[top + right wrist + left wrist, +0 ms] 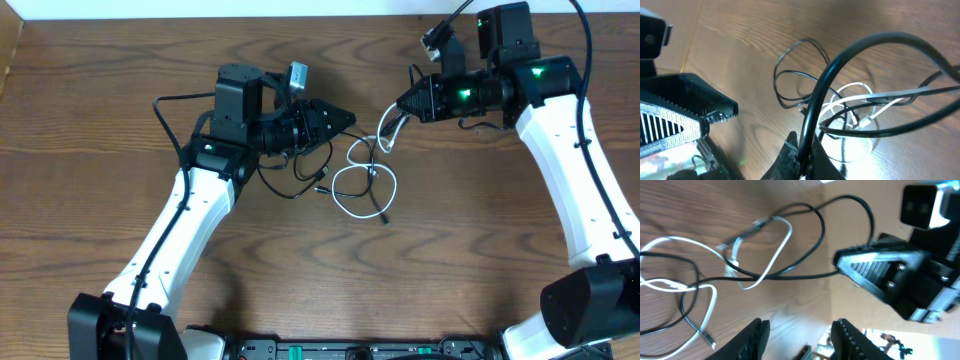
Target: Untangle cables
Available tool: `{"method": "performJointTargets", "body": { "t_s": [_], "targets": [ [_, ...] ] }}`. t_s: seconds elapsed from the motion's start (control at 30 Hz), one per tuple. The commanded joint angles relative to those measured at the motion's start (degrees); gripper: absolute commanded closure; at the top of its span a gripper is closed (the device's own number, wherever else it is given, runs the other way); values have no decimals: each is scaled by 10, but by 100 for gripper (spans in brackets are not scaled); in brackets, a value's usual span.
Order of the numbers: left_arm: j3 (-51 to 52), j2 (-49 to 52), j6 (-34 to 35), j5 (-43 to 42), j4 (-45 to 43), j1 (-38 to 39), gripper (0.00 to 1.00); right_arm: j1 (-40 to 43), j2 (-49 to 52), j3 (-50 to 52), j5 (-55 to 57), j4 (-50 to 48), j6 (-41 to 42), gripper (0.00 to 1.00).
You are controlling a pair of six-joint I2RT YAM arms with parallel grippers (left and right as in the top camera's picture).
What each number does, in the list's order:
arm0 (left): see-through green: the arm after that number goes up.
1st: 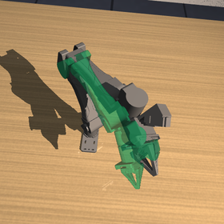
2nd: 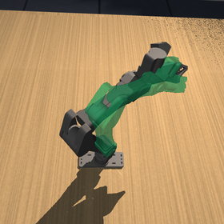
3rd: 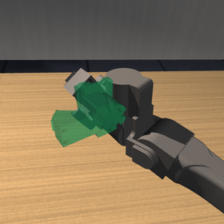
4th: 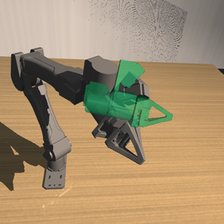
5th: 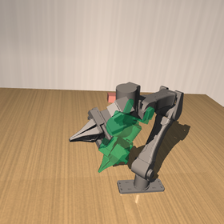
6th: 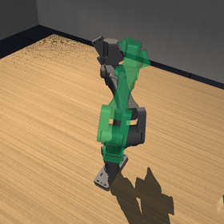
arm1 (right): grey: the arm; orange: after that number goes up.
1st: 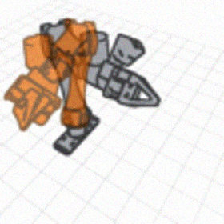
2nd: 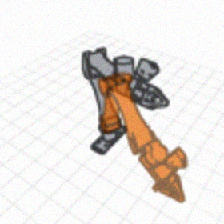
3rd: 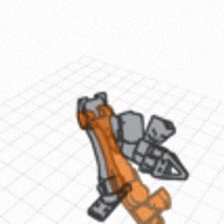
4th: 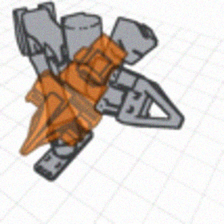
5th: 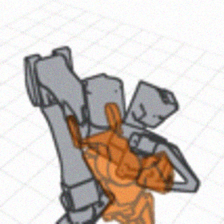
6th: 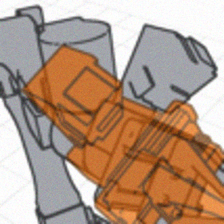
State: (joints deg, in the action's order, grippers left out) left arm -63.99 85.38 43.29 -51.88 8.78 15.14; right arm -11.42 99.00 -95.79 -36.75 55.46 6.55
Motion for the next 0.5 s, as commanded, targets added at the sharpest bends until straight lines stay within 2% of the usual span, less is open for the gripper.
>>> {"method": "performJointTargets", "body": {
  "t_s": [0.0, 0.27, 0.37, 0.47],
  "targets": [
    [-3, -11, -48, 62, 9, 11, 53, -11, 5, -1, 36, 3, 42, 99],
    [-3, 15, -103, 187, 17, 83, 47, -6, 5, -1, 23, 42, 40, 99],
    [-3, 34, -108, 225, 17, 99, 45, 6, 2, -1, 13, 63, 21, 99],
    [-3, 60, -145, 245, 10, 111, 44, 20, -11, -2, -27, 78, -15, 99]
  ]
}}
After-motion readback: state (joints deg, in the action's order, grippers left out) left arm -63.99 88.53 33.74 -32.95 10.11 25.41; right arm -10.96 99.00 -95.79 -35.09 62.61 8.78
